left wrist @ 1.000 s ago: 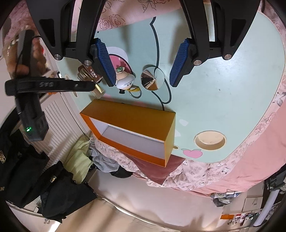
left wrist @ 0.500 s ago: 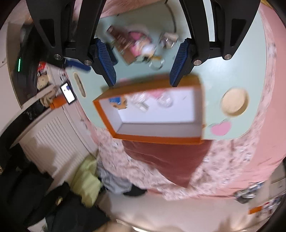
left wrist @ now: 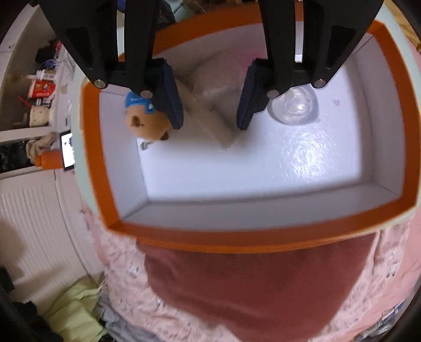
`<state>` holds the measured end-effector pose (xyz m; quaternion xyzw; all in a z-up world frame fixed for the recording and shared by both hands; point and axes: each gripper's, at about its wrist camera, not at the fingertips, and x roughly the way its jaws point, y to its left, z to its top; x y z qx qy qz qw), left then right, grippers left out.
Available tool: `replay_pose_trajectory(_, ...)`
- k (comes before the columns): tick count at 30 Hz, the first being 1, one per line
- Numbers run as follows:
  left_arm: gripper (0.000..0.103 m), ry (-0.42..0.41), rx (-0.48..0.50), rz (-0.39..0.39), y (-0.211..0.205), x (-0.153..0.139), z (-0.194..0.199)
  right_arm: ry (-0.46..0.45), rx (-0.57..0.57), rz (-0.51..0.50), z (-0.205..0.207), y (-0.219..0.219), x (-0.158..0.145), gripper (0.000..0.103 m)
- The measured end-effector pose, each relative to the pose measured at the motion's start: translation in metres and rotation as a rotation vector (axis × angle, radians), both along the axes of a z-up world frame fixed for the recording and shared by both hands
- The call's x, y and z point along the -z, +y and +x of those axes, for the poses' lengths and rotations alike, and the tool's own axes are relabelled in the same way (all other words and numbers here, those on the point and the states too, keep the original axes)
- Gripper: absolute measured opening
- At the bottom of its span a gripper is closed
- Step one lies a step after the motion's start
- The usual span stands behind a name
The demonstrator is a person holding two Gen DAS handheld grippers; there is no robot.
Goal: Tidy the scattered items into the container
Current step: 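Grasp the white tube in the orange box with the left gripper, then lift the white tube out and lay it on the table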
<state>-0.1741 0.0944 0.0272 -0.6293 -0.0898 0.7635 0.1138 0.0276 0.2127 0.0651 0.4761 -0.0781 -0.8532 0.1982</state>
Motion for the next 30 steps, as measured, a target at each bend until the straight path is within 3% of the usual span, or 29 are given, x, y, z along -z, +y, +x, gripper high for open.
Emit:
replay_pose_trajectory(2,0.032,0.011,-0.003,-0.029,0.002,-0.002,-0.001,-0.002,0.008,-0.009,-0.001,0.002,0.0,0.064)
replay_pose_trajectory(7,0.019,0.043,0.012,-0.055,0.001,-0.006,-0.004,-0.017,0.019,-0.026,-0.001,0.005,0.003,0.064)
replay_pose_trajectory(10,0.019,0.103,0.026,-0.081,-0.004,-0.017,0.001,-0.015,0.016,-0.028,0.0,0.005,0.002,0.064)
replay_pose_trajectory(16,0.019,0.168,0.024,-0.014,-0.022,-0.047,0.009,-0.011,0.032,-0.041,0.002,0.006,0.0,0.064)
replay_pose_trajectory(24,0.019,0.306,0.073,0.194,-0.058,-0.128,0.064,-0.01,0.035,-0.042,0.001,0.006,-0.002,0.064)
replay_pose_trajectory(27,0.019,0.318,0.1,0.206,-0.072,-0.126,0.093,-0.013,0.039,-0.042,-0.001,0.007,-0.001,0.064)
replay_pose_trajectory(30,0.019,0.302,0.107,0.268,-0.086,-0.108,0.121,-0.016,0.045,-0.039,-0.003,0.008,0.0,0.064)
